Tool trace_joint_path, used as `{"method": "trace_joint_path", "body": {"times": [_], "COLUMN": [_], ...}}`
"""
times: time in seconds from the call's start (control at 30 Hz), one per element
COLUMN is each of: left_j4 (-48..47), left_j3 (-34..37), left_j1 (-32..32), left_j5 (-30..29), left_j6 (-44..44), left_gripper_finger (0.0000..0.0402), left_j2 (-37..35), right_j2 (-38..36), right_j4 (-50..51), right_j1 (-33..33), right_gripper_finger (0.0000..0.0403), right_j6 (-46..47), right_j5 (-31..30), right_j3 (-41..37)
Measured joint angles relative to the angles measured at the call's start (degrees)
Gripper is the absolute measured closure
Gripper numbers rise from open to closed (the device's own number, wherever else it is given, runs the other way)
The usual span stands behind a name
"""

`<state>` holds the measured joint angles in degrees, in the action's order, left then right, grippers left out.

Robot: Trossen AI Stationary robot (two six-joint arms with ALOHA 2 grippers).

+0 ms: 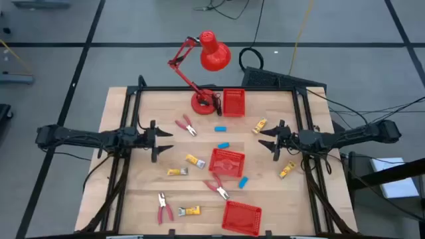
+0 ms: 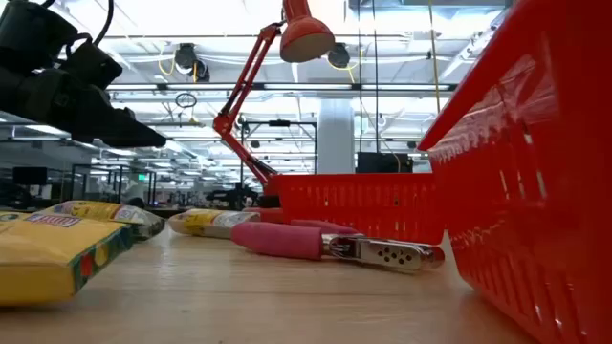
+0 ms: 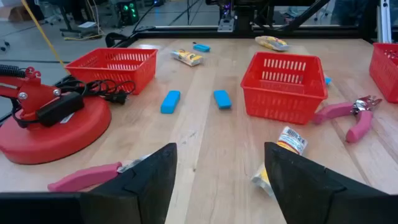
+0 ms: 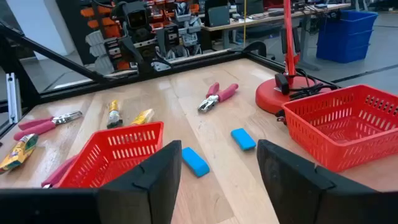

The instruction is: Pick & Place School Supplies

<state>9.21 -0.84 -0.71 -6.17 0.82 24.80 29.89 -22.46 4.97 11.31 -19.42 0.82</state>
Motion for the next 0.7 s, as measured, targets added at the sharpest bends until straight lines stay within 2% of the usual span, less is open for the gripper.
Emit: {"method": "trace_joint_path", "body": {"times": [0.7], "left_j4": [-0.05], "left_j3": [0.00], "left_j1": [0.00], "left_j5": [0.00], "left_j6": [0.20], "left_gripper_finger": [0.0158], "left_j2": [0.00], "right_j2": [1.40], "right_j4": [0.02], "right_j1": [0.00], "right_gripper_finger": [0.0202], "right_j6": [-0.28], "right_j5": [0.00], "right_j3": [0.00]}}
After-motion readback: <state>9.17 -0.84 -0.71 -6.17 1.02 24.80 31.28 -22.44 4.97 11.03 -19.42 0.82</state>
